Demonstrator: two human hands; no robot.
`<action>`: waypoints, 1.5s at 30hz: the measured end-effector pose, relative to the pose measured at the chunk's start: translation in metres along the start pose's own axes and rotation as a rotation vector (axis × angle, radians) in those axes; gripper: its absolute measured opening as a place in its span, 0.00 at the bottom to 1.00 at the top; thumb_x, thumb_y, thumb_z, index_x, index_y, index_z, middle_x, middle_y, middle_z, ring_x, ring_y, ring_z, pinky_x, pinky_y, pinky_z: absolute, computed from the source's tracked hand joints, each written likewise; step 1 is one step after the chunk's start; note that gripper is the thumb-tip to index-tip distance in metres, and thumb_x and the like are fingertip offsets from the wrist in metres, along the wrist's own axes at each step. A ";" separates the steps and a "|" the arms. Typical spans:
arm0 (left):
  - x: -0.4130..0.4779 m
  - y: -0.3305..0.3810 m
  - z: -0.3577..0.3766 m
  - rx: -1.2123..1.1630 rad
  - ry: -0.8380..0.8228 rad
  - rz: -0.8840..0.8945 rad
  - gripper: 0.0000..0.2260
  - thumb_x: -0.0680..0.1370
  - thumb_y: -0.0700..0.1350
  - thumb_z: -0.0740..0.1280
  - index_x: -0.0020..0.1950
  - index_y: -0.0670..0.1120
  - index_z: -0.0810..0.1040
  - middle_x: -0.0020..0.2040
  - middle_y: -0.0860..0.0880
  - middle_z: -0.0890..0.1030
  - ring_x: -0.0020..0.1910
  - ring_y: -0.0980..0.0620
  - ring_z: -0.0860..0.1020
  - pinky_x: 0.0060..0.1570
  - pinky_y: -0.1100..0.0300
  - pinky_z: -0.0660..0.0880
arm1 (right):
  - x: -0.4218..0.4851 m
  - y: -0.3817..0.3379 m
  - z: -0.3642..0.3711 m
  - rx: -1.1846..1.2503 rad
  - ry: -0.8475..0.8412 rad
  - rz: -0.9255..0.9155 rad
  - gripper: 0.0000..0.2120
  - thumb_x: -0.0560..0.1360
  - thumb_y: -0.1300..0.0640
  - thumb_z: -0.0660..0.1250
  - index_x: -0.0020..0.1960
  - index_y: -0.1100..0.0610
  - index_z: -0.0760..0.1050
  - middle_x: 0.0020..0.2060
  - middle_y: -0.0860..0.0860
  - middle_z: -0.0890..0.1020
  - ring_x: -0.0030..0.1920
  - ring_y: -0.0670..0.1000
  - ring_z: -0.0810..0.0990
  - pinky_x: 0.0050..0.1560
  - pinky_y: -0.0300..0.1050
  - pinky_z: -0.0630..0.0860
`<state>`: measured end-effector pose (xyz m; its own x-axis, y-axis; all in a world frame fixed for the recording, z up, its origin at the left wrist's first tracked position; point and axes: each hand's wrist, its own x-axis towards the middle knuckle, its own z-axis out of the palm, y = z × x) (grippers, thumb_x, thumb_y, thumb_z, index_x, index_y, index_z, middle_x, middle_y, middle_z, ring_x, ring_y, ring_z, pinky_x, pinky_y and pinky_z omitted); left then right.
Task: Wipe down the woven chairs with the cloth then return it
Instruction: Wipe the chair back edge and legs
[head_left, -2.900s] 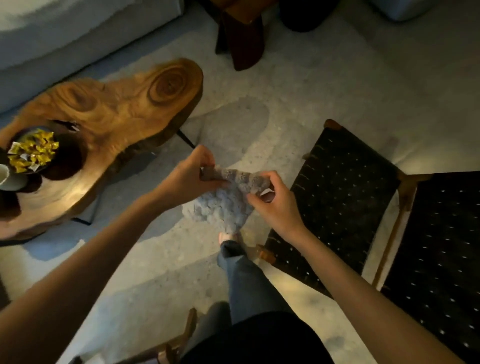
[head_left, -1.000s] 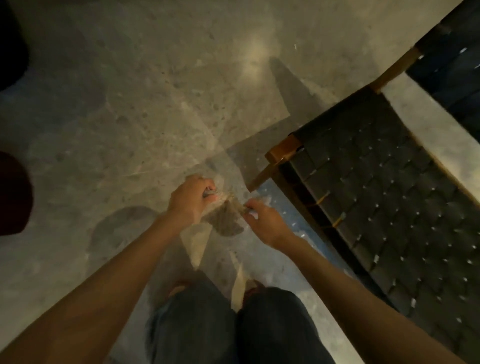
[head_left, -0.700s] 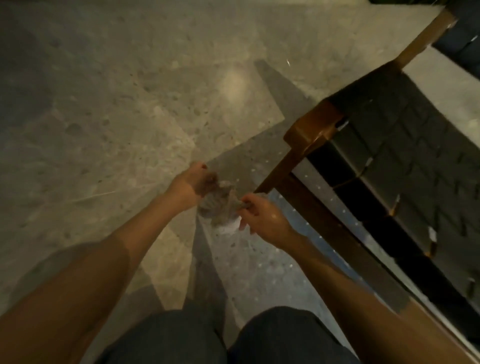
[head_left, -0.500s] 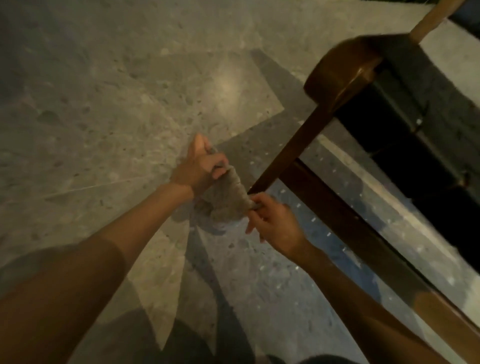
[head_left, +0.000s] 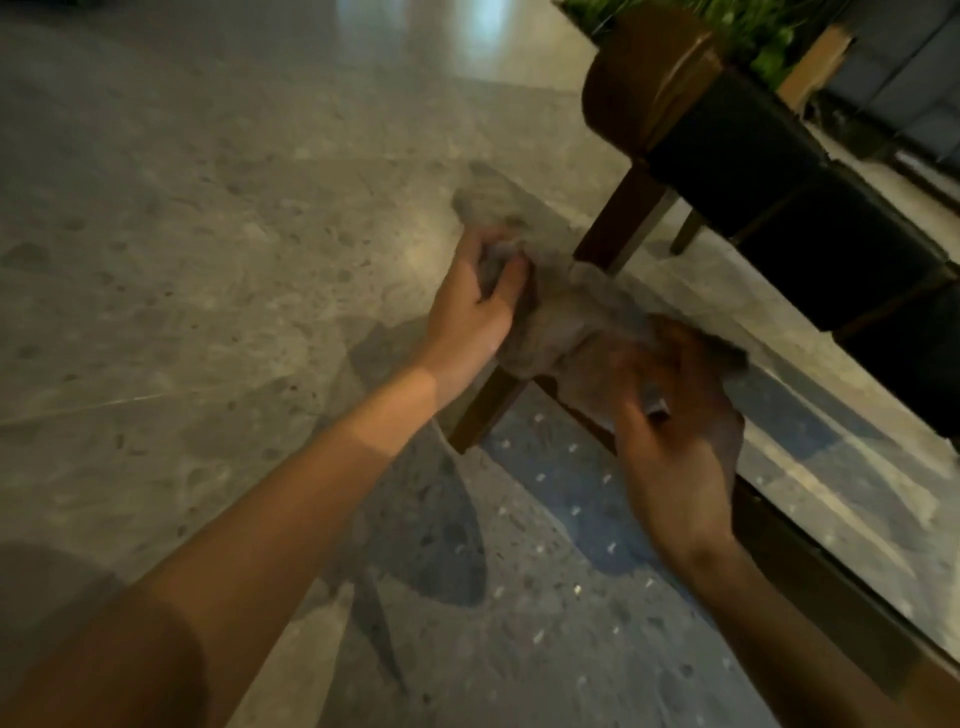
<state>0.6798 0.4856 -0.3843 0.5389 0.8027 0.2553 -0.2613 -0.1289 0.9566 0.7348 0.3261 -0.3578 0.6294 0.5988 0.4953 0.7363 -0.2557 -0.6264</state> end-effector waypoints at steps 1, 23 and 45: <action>0.003 0.005 0.005 -0.093 -0.049 0.001 0.09 0.81 0.40 0.60 0.56 0.52 0.66 0.56 0.48 0.75 0.57 0.50 0.76 0.55 0.54 0.77 | 0.006 0.001 0.001 -0.014 -0.010 -0.001 0.13 0.79 0.57 0.63 0.61 0.62 0.74 0.53 0.45 0.76 0.48 0.32 0.73 0.45 0.18 0.65; 0.018 0.016 0.032 0.205 -0.213 -0.007 0.18 0.83 0.45 0.54 0.72 0.41 0.65 0.65 0.46 0.74 0.64 0.52 0.72 0.60 0.64 0.71 | 0.058 0.000 0.049 0.423 -0.054 0.377 0.30 0.80 0.51 0.60 0.78 0.48 0.50 0.76 0.51 0.59 0.73 0.50 0.61 0.70 0.44 0.64; -0.001 -0.007 0.019 0.151 -0.261 -0.107 0.15 0.83 0.39 0.53 0.67 0.37 0.70 0.60 0.38 0.77 0.59 0.47 0.76 0.53 0.65 0.72 | 0.034 0.005 0.056 0.235 -0.189 0.293 0.29 0.81 0.49 0.57 0.78 0.51 0.49 0.72 0.53 0.67 0.69 0.53 0.69 0.68 0.50 0.68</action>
<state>0.6963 0.4749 -0.3888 0.7491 0.6425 0.1612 -0.0812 -0.1525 0.9850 0.7464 0.3874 -0.3776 0.7309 0.6608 0.1705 0.4426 -0.2688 -0.8555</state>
